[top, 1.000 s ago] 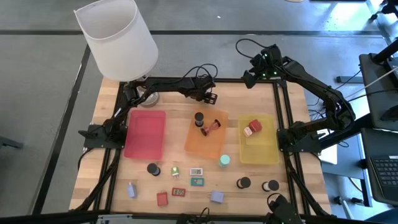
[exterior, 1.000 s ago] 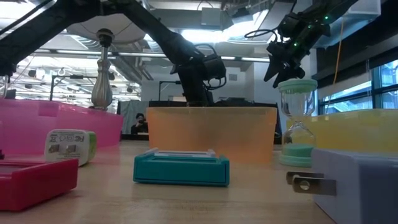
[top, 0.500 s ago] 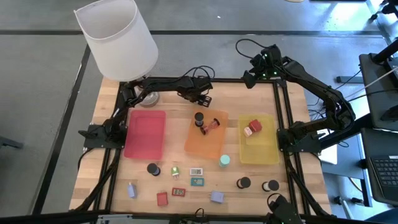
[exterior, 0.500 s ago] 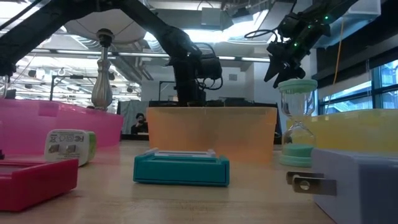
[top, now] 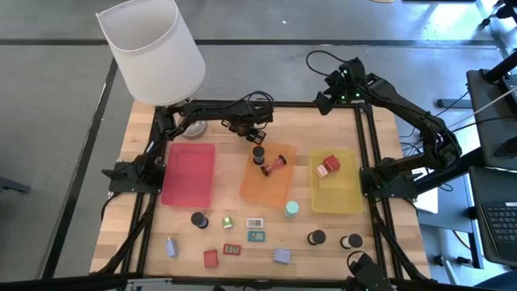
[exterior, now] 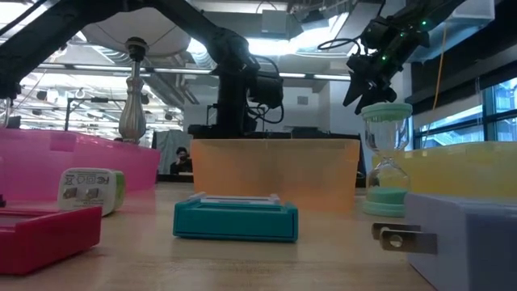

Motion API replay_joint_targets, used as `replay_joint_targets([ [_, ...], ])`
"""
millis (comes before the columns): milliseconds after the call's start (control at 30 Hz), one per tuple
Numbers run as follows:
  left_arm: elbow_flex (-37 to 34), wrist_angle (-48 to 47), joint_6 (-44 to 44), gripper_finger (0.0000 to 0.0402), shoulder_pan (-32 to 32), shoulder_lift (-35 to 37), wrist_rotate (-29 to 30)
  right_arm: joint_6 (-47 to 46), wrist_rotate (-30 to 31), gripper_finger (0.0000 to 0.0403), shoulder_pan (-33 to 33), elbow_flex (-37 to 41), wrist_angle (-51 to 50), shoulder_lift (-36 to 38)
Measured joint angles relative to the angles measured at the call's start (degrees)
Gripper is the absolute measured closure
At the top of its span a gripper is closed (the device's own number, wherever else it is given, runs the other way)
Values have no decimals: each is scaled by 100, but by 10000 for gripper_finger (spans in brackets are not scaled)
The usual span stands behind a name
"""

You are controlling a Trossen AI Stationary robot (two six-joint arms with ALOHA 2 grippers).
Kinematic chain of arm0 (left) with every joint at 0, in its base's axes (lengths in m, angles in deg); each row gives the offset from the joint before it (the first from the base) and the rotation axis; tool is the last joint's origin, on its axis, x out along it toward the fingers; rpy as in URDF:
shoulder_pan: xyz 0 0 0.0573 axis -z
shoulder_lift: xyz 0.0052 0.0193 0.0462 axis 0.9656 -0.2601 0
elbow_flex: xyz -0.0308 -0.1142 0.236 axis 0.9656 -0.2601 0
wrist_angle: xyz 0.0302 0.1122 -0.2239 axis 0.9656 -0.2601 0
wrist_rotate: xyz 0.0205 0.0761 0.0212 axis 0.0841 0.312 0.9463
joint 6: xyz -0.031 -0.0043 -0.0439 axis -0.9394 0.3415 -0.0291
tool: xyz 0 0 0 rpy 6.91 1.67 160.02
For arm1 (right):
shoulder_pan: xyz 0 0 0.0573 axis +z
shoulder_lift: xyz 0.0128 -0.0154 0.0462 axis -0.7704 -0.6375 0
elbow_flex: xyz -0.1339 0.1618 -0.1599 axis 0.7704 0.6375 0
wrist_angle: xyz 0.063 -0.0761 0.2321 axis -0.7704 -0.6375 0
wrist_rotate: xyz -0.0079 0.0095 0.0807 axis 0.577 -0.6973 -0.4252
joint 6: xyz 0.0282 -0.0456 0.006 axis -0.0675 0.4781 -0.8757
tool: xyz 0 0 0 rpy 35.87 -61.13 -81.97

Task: Pick & Place Office items
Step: Put the top light blue charger adapter into the yellow bin

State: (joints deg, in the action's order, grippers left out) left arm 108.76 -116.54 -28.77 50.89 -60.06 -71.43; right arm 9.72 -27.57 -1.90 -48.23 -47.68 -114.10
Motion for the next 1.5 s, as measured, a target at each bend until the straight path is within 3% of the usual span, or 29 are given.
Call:
replay_joint_targets([
  [167,0,35,-60,190,-12,2,-42,-2,0,80,0,-1,-2,0],
  [500,-17,50,-59,132,-135,-28,-314,-17,0,80,0,-1,-2,0],
  [733,-5,617,37,126,-175,-100,-372,-17,0,80,-2,1,-4,0],
  [1033,-2,667,-59,138,-173,-175,-440,-17,0,80,-1,1,-9,0],
  [1267,0,650,35,194,-173,-175,-440,-17,0,80,0,1,-7,0],
  [1500,1,632,-65,197,-190,-75,-200,-29,0,80,0,1,-7,0],
])
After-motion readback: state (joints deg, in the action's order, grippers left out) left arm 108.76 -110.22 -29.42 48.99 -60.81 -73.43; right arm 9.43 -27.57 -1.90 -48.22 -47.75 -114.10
